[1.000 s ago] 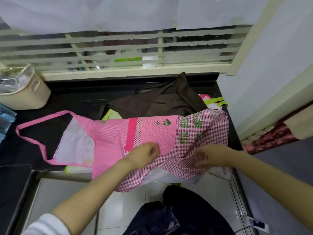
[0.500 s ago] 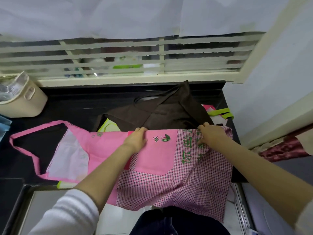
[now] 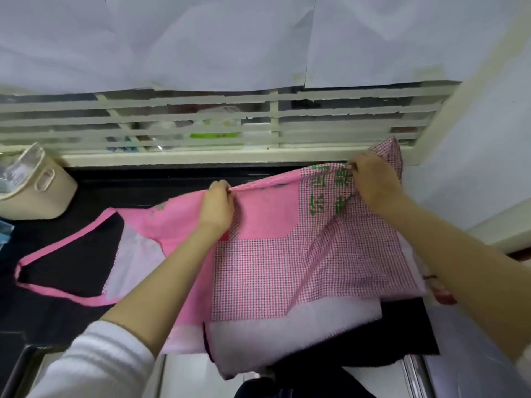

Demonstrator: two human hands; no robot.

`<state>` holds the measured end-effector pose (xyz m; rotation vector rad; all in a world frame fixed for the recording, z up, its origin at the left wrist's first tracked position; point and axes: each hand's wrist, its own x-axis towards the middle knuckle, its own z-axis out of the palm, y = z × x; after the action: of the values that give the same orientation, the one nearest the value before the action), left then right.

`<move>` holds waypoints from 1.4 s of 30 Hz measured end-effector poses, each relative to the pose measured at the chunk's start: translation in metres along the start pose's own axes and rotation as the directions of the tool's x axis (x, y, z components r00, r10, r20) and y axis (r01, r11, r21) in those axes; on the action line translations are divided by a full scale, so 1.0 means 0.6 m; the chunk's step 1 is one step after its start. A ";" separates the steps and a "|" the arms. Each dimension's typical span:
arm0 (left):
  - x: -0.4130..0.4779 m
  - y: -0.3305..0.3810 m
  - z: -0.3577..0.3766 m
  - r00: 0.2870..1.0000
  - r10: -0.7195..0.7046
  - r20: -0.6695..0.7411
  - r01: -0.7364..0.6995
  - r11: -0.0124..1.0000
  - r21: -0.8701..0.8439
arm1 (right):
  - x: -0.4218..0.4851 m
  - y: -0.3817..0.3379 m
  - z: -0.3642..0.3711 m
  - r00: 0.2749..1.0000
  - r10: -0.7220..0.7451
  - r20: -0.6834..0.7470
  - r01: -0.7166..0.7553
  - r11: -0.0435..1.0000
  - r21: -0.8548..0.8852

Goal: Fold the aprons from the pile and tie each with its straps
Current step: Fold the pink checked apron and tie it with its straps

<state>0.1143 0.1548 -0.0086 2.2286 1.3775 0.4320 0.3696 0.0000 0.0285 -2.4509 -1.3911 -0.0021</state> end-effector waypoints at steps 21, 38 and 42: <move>-0.215 -0.017 0.109 0.695 0.129 0.708 -0.363 0.912 0.191 | -0.217 -0.042 0.142 0.701 -0.479 0.529 0.575 0.818 -0.021; -0.231 0.044 0.047 0.925 0.283 0.255 -0.322 0.938 0.125 | -0.148 -0.005 0.005 0.879 -0.468 0.094 0.477 0.869 -0.130; -0.272 0.046 0.088 0.873 0.300 0.384 -0.374 0.918 0.134 | -0.183 0.030 0.013 0.881 -0.443 0.167 0.472 0.852 -0.225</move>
<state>0.0889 -0.0145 -0.0397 2.5701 0.8742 -0.0134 0.3255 -0.0983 -0.0010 -2.2701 -2.1189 -0.1735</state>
